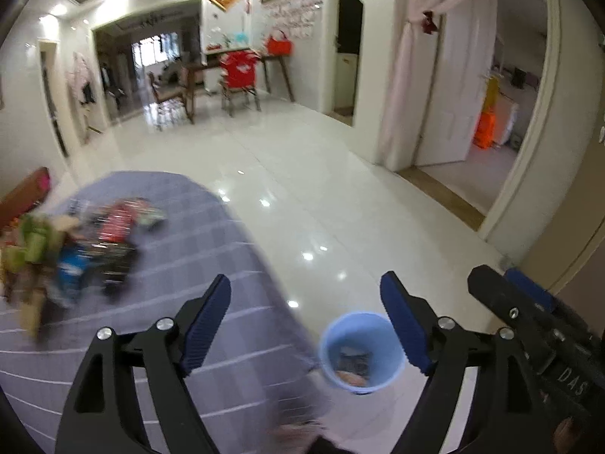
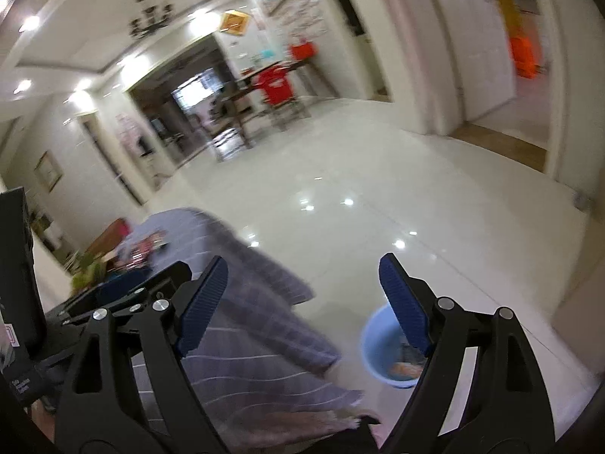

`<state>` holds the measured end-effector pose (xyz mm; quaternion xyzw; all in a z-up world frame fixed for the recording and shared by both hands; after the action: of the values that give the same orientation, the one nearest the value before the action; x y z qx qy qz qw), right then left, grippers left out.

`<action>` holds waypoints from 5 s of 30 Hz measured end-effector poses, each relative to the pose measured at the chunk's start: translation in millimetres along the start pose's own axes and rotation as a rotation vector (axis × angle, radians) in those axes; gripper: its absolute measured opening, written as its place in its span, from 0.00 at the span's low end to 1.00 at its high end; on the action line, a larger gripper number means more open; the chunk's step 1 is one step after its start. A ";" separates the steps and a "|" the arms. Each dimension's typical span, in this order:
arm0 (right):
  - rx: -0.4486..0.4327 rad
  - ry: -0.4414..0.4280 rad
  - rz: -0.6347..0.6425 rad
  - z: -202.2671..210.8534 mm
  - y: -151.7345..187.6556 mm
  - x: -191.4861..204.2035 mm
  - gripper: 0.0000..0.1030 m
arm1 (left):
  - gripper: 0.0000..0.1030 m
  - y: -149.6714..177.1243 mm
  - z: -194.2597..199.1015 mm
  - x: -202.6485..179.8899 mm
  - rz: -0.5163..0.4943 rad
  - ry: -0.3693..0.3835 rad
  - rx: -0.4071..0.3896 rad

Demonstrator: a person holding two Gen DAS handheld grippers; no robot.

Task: Collect trash
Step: 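Grasp the green plant sprig with the left tool while the right tool grasps the dark wrapper, then carry the sprig and dark wrapper to the blue bin and release both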

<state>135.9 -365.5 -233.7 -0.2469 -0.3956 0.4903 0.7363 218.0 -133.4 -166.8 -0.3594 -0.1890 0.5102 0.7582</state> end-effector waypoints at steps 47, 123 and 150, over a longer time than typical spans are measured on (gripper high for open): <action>0.272 -0.203 0.380 -131.7 29.8 259.0 0.09 | 0.03 -23.5 102.0 266.6 0.141 -0.292 -0.267; 0.094 -0.012 0.059 -10.0 3.9 -19.8 0.18 | 0.03 -20.2 -20.4 -53.0 -0.108 0.163 -0.067; 0.145 0.176 -0.115 -80.0 26.9 -115.3 0.67 | 0.03 25.4 -194.7 -89.5 -0.101 0.202 0.227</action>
<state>164.0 -458.7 -338.4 -0.2119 -0.3067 0.4511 0.8109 292.5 -277.7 -308.9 -0.3108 -0.0706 0.4509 0.8337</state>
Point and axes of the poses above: each gripper's, at about its wrist camera, not at the fingertips, and z roughly against the way its jaws point, x to its left, y to its underside, the point moved 1 cm from there along -z, roughly the way its jaws point, and after that the axes turned 7 degrees about y, right-handed, at the moved point
